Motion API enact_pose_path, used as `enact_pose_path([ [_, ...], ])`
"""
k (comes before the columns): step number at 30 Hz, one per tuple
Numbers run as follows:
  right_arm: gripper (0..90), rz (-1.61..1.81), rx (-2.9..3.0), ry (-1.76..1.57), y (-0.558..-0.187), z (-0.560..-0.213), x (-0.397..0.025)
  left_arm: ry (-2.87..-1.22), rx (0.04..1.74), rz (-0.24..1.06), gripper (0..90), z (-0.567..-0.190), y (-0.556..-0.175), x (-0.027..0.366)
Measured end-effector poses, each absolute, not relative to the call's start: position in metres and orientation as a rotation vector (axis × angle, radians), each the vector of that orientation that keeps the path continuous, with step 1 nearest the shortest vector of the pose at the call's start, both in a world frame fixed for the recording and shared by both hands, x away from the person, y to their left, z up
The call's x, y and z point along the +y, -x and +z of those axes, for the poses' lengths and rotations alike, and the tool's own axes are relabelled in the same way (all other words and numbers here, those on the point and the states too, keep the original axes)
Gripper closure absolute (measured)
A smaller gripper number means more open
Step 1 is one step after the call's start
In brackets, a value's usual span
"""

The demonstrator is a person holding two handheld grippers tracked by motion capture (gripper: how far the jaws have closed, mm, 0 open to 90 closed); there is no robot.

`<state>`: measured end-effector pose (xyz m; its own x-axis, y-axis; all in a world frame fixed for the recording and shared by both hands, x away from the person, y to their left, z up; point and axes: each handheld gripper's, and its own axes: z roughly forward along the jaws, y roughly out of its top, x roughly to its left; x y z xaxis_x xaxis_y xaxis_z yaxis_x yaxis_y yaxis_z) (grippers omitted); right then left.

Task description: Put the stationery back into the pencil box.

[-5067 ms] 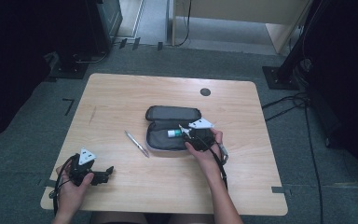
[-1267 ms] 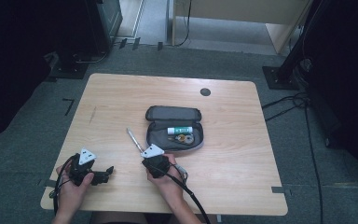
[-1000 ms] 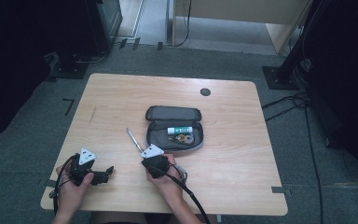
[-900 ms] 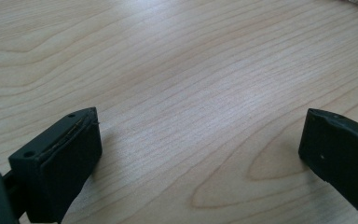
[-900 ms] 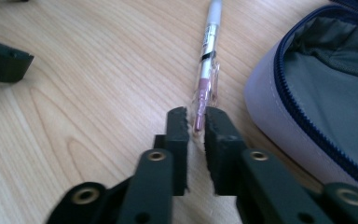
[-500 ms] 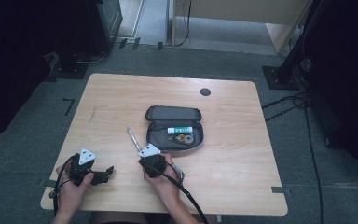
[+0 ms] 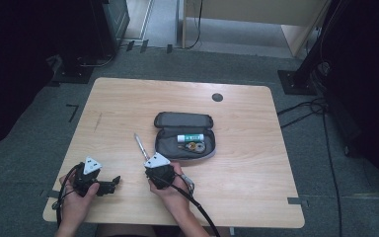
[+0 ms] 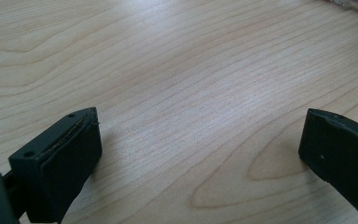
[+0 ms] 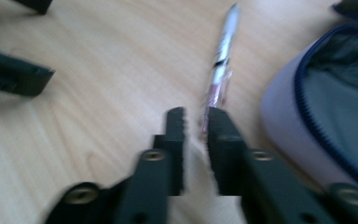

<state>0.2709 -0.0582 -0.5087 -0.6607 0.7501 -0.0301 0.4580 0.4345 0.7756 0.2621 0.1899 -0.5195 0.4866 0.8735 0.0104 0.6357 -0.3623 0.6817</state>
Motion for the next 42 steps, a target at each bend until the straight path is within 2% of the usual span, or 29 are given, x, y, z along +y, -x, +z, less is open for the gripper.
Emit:
enact_pose_path([
  [1,68.0,1.074,2.293,-1.026,-0.271,-0.508,-0.057,-2.116,1.239,0.500,0.0,-0.520,-0.262,0.190],
  [10,62.7,1.039,2.334,-1.036,-0.280,-0.512,-0.047,-2.116,1.240,0.500,0.0,-0.520,-0.262,0.190],
  [12,59.3,1.016,2.339,-1.069,-0.283,-0.515,-0.043,-2.116,1.239,0.501,0.0,-0.520,-0.262,0.190],
  [15,59.6,1.010,2.331,-1.078,-0.283,-0.516,-0.040,-2.116,1.239,0.500,0.0,-0.520,-0.262,0.190],
  [16,63.6,1.008,2.337,-1.075,-0.283,-0.516,-0.039,-2.114,1.240,0.498,0.0,-0.520,-0.262,0.190],
  [21,68.6,1.016,2.327,-1.098,-0.286,-0.516,-0.036,-2.114,1.240,0.495,0.0,-0.519,-0.262,0.191],
  [30,67.4,1.010,2.301,-1.129,-0.291,-0.516,-0.026,-2.113,1.246,0.501,0.0,-0.519,-0.262,0.191],
  [42,79.3,1.049,2.324,-1.153,-0.293,-0.516,-0.023,-2.113,1.249,0.503,0.0,-0.519,-0.262,0.190],
])
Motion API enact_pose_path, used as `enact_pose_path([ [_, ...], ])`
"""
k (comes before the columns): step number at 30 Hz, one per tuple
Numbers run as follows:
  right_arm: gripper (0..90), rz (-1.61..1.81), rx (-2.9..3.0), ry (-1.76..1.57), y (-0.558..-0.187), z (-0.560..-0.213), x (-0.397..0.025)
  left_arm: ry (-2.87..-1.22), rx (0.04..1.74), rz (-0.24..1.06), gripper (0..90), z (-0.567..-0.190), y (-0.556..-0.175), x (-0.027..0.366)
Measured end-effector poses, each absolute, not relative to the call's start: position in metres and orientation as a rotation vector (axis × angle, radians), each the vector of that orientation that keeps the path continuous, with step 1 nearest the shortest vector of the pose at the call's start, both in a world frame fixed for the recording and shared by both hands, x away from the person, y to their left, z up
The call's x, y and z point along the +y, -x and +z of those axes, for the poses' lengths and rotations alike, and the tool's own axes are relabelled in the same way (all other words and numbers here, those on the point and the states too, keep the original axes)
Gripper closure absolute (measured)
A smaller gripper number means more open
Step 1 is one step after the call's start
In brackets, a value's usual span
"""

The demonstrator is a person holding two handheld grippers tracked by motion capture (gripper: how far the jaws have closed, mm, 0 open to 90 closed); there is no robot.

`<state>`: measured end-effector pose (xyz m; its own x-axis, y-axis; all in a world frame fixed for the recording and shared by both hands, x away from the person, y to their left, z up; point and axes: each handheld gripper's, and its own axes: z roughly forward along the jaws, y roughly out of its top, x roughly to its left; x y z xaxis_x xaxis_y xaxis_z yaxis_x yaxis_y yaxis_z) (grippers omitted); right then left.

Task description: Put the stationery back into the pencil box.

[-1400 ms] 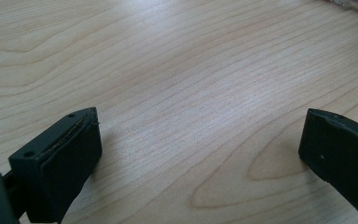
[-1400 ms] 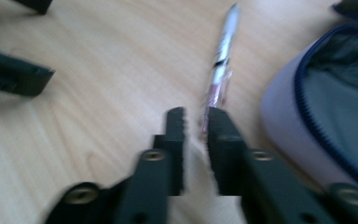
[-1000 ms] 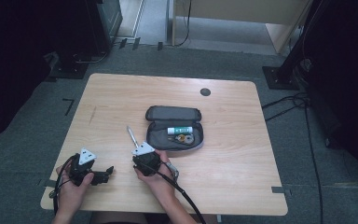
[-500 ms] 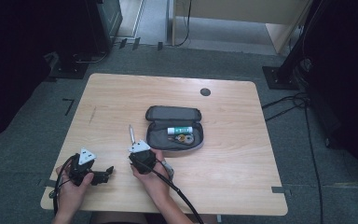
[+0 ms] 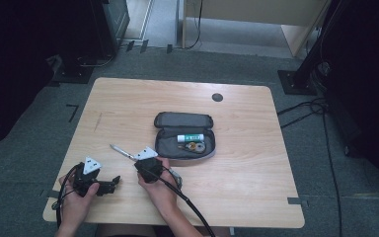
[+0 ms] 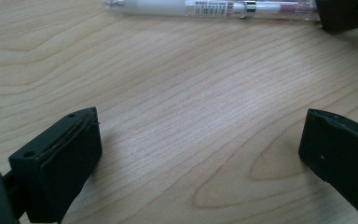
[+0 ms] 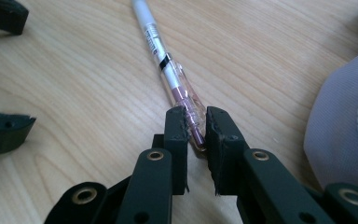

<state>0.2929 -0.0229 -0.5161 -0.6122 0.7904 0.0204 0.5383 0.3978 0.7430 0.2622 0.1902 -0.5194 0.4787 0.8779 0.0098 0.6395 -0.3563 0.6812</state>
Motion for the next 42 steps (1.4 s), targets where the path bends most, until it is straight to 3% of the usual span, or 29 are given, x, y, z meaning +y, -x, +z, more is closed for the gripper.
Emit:
enact_pose_path([
  [9,88.5,1.058,2.371,-1.085,-0.278,-0.516,-0.040,-2.114,1.249,0.504,0.0,-0.519,-0.262,0.190],
  [15,83.6,1.077,2.372,-1.094,-0.271,-0.517,-0.049,-2.114,1.249,0.505,0.0,-0.519,-0.262,0.190],
  [24,66.6,1.139,2.297,-1.067,-0.265,-0.503,-0.052,-2.084,1.268,0.482,0.0,-0.519,-0.263,0.193],
  [26,56.0,1.178,2.266,-1.078,-0.260,-0.497,-0.065,-2.078,1.277,0.471,0.0,-0.518,-0.264,0.194],
  [33,41.4,1.229,2.239,-1.104,-0.248,-0.488,-0.103,-2.049,1.352,0.449,0.0,-0.513,-0.271,0.190],
  [34,35.1,1.207,2.257,-1.093,-0.244,-0.486,-0.114,-2.040,1.361,0.453,0.0,-0.512,-0.272,0.188],
  [42,23.8,1.181,2.261,-1.139,-0.232,-0.478,-0.152,-1.967,1.380,0.428,0.0,-0.506,-0.278,0.181],
])
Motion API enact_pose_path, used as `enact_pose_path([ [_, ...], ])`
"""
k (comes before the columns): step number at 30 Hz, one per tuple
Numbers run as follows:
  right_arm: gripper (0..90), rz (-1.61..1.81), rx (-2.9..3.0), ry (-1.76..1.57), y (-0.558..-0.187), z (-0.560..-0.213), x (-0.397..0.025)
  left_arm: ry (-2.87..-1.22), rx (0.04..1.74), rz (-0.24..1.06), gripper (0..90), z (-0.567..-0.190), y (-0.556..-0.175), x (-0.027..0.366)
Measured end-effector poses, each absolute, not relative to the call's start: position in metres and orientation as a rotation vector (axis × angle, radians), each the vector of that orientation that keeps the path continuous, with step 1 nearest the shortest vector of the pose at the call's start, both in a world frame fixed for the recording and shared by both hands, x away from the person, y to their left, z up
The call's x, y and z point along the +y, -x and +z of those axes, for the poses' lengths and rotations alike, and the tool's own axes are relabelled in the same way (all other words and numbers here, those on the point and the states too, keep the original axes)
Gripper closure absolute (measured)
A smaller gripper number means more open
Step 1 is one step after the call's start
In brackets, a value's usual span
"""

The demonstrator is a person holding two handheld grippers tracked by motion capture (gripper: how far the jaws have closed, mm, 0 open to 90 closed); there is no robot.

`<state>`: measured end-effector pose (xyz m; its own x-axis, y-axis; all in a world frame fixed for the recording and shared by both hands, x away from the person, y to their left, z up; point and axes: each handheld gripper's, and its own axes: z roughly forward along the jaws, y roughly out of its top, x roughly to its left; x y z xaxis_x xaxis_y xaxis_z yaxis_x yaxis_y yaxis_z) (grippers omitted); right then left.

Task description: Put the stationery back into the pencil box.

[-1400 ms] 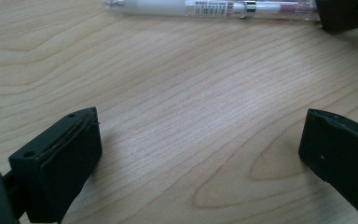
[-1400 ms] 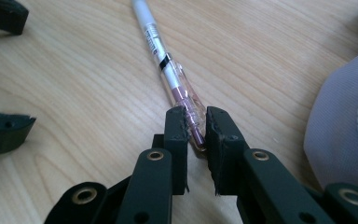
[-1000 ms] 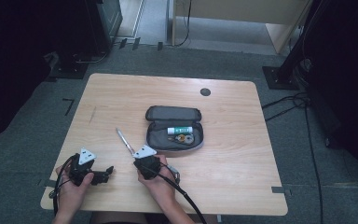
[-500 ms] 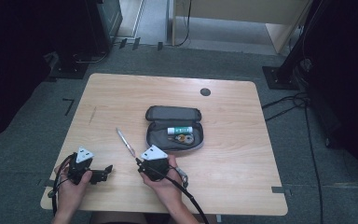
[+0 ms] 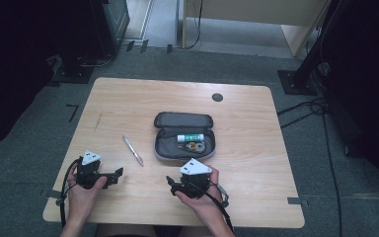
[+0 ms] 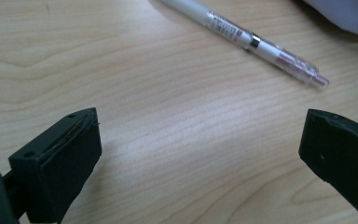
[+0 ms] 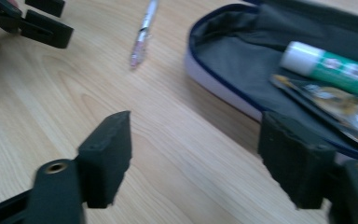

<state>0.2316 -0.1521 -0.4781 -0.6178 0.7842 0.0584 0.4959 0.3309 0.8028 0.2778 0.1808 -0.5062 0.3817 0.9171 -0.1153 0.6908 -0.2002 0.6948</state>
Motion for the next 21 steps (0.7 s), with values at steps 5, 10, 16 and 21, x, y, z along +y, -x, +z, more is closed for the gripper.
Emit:
enact_pose_path([
  [5,12.5,1.165,2.195,-1.182,-0.227,-0.475,-0.177,-1.935,1.425,0.426,0.0,-0.498,-0.287,0.180],
  [10,0.0,1.139,2.164,-1.230,-0.226,-0.473,-0.198,-1.895,1.453,0.399,0.0,-0.492,-0.298,0.180],
  [16,0.0,1.128,2.106,-1.285,-0.224,-0.470,-0.228,-1.885,1.469,0.378,0.0,-0.489,-0.310,0.169],
  [21,0.0,1.086,2.048,-1.325,-0.220,-0.472,-0.263,-1.888,1.487,0.374,0.0,-0.490,-0.320,0.159],
])
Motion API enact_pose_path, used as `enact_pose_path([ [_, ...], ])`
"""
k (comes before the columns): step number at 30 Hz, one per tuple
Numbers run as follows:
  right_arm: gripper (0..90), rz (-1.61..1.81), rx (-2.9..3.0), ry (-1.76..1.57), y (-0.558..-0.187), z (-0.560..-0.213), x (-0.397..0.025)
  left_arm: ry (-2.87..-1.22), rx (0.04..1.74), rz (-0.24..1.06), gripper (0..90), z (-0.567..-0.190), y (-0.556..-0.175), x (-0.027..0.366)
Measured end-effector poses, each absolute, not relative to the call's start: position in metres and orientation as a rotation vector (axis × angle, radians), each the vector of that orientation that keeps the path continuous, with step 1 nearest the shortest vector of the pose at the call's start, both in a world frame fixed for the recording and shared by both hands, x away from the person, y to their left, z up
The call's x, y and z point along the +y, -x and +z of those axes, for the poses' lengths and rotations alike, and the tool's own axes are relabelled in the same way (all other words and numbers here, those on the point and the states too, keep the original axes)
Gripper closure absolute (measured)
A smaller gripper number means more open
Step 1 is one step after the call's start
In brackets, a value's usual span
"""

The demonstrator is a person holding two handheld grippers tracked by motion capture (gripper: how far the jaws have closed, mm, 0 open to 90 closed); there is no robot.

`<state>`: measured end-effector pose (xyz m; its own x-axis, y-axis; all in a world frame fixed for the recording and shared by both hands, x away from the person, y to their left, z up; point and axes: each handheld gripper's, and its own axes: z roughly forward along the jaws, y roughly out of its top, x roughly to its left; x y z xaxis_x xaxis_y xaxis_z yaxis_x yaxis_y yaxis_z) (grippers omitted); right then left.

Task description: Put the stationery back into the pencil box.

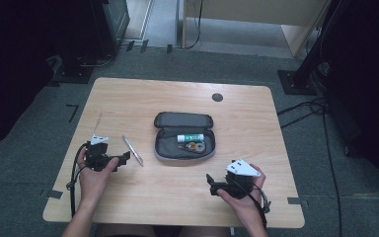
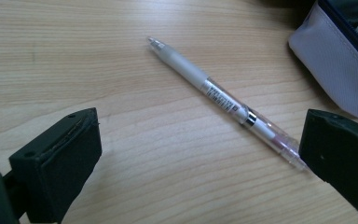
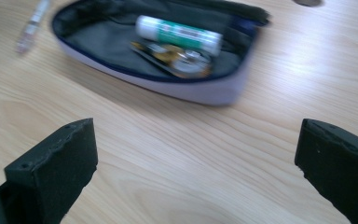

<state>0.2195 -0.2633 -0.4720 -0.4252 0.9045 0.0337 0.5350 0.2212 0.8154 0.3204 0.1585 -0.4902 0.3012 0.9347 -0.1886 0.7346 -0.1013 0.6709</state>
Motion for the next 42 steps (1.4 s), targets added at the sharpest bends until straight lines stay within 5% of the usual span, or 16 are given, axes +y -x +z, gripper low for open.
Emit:
enact_pose_path([
  [18,0.0,0.835,1.817,-1.620,-0.211,-0.506,-0.378,-1.834,1.639,0.421,21.9,-0.494,-0.348,0.142],
  [34,0.0,0.734,1.769,-1.693,-0.212,-0.523,-0.393,-1.878,1.710,0.483,39.4,-0.497,-0.373,0.128],
  [42,0.1,0.734,1.783,-1.682,-0.213,-0.526,-0.391,-1.928,1.676,0.493,62.5,-0.498,-0.376,0.120],
])
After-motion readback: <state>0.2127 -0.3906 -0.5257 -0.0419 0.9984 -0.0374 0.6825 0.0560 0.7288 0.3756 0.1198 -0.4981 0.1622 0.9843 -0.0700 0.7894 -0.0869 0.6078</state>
